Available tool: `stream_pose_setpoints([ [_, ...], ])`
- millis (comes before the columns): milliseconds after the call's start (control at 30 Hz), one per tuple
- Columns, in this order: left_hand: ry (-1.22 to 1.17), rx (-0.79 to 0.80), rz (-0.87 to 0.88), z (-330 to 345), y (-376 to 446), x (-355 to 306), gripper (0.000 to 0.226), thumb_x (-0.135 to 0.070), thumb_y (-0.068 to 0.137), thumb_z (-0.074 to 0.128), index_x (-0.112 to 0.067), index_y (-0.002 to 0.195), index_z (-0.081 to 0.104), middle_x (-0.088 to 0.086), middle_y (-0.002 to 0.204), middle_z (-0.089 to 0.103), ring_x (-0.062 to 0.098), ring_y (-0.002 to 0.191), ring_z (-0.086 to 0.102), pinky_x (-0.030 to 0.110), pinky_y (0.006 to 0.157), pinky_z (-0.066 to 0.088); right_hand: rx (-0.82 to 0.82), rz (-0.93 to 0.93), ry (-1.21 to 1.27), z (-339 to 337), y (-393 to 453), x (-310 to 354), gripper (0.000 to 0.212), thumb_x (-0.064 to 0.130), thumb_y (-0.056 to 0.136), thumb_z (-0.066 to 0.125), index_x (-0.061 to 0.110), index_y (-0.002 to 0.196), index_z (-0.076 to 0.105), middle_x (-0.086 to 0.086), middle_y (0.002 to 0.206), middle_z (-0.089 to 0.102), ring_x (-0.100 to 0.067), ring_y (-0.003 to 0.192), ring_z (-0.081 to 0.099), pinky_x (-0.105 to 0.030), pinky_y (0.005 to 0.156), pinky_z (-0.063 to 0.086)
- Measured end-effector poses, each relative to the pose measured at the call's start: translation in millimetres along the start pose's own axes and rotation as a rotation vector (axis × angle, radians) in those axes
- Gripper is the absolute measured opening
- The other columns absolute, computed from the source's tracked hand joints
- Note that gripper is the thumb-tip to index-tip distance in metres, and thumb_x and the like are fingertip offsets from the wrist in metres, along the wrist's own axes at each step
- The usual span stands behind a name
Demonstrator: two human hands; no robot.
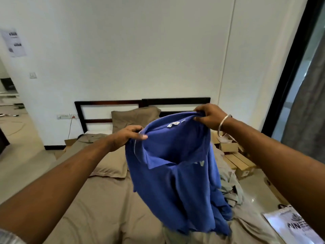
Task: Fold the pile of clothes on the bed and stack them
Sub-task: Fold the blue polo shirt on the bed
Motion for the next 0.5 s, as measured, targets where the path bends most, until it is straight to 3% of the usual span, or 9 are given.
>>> stream_pose_setpoints([
  [67, 0.079, 0.06, -0.018, -4, 3, -6, 0.079, -0.032, 0.059, 0.078, 0.002, 0.125, 0.055, 0.021, 0.123, 0.062, 0.033, 0.115, 0.059, 0.048, 0.101, 0.045, -0.117, 0.005, 0.102, -12, 2, -2, 0.011, 0.016, 0.095, 0.061, 0.012, 0.103, 0.068, -0.004, 0.095, 0.065, -0.021, 0.089, 0.058, -0.028, 0.072, 0.045],
  [133, 0.263, 0.062, 0.014, -6, 6, -17, 0.066, -0.026, 0.067, 0.076, -0.01, 0.128, 0.056, 0.007, 0.122, 0.064, 0.022, 0.113, 0.061, 0.035, 0.097, 0.05, -0.126, 0.053, 0.195, -11, 4, -7, 0.02, 0.024, 0.1, 0.053, 0.01, 0.111, 0.062, -0.009, 0.105, 0.064, -0.025, 0.096, 0.058, -0.037, 0.082, 0.048],
  [233, 0.56, -0.231, 0.154, -22, 11, -36, 0.013, -0.023, 0.089, 0.067, -0.022, 0.097, 0.058, -0.002, 0.094, 0.064, 0.019, 0.087, 0.058, 0.017, 0.072, 0.045, -0.049, 0.134, 0.239, -9, 1, -11, 0.026, 0.036, 0.101, 0.049, 0.016, 0.114, 0.058, -0.007, 0.108, 0.062, -0.027, 0.101, 0.058, -0.04, 0.089, 0.048],
  [300, 0.601, -0.427, 0.217, -34, 12, -42, 0.022, -0.016, 0.095, 0.06, -0.027, 0.081, 0.047, -0.005, 0.078, 0.057, 0.018, 0.073, 0.05, 0.022, 0.061, 0.038, 0.032, 0.153, 0.356, -11, -3, -11, 0.029, 0.038, 0.087, 0.06, 0.017, 0.107, 0.057, -0.011, 0.107, 0.061, -0.029, 0.1, 0.057, -0.046, 0.091, 0.047],
  [367, 0.549, -0.512, 0.24, -42, 12, -42, 0.016, -0.019, 0.096, 0.057, -0.022, 0.086, 0.045, 0.0, 0.079, 0.059, 0.022, 0.073, 0.052, 0.031, 0.064, 0.039, 0.121, 0.191, 0.579, -13, -4, -14, 0.038, 0.021, 0.068, 0.063, 0.012, 0.105, 0.057, -0.017, 0.108, 0.058, -0.032, 0.1, 0.055, -0.051, 0.094, 0.047],
  [400, 0.515, -0.533, 0.247, -44, 10, -43, 0.014, -0.021, 0.095, 0.059, -0.02, 0.089, 0.047, 0.001, 0.08, 0.06, 0.02, 0.074, 0.054, 0.032, 0.065, 0.04, 0.171, 0.195, 0.608, -14, -5, -16, 0.038, 0.013, 0.069, 0.063, 0.01, 0.106, 0.058, -0.017, 0.107, 0.059, -0.031, 0.098, 0.056, -0.049, 0.091, 0.048],
  [500, 0.505, -0.448, 0.23, -53, 4, -49, 0.017, -0.024, 0.085, 0.075, -0.017, 0.084, 0.06, -0.006, 0.074, 0.061, 0.005, 0.066, 0.053, 0.025, 0.063, 0.04, 0.2, 0.126, 0.247, -27, -10, -21, 0.01, 0.008, 0.092, 0.062, 0.018, 0.095, 0.063, -0.006, 0.092, 0.064, -0.024, 0.088, 0.061, -0.027, 0.072, 0.052],
])
Point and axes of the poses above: each hand's wrist, its own y-axis towards the middle knuckle, its own z-axis out of the palm, x = y × z, the point moved 4 cm from there along y, towards the middle knuckle
